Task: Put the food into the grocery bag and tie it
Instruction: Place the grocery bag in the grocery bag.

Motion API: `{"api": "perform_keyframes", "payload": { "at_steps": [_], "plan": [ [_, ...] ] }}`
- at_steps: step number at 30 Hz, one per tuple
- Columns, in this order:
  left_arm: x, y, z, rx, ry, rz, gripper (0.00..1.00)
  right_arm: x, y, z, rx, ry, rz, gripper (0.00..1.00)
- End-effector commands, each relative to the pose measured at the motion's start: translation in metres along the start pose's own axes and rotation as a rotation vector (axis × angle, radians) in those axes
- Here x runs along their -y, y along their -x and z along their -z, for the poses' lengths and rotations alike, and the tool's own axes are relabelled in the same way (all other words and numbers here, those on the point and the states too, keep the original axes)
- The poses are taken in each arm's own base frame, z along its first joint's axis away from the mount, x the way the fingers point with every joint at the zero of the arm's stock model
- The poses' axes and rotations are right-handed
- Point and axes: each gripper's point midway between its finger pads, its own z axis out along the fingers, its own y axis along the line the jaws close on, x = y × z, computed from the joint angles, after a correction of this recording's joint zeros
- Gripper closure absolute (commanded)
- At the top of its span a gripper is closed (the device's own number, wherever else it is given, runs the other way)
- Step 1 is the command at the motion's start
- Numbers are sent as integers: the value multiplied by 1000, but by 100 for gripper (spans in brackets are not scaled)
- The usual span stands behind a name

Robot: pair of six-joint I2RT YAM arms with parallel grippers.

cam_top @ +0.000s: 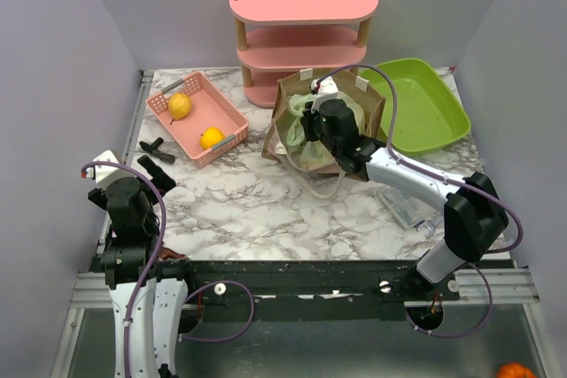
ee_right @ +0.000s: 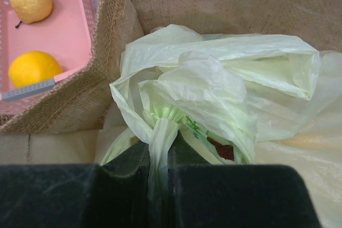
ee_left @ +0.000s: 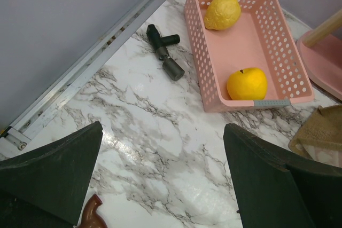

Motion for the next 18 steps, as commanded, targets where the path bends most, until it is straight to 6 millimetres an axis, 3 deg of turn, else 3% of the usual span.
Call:
{"api": "perform_keyframes", "payload": {
  "at_steps": [1, 8, 14, 18],
  "plan": [
    [5, 2, 0, 16, -29, 0, 1, 7, -5, 3, -37, -32, 7, 99],
    [5, 3, 1, 19, -30, 1, 1, -5, 29, 24, -59, 31, -6, 98],
    [4, 3, 2, 23, -30, 4, 2, -15, 52, 48, -71, 92, -43, 61],
    [4, 3, 2, 25, -30, 4, 2, -14, 62, 62, -80, 98, -56, 46]
  ]
}}
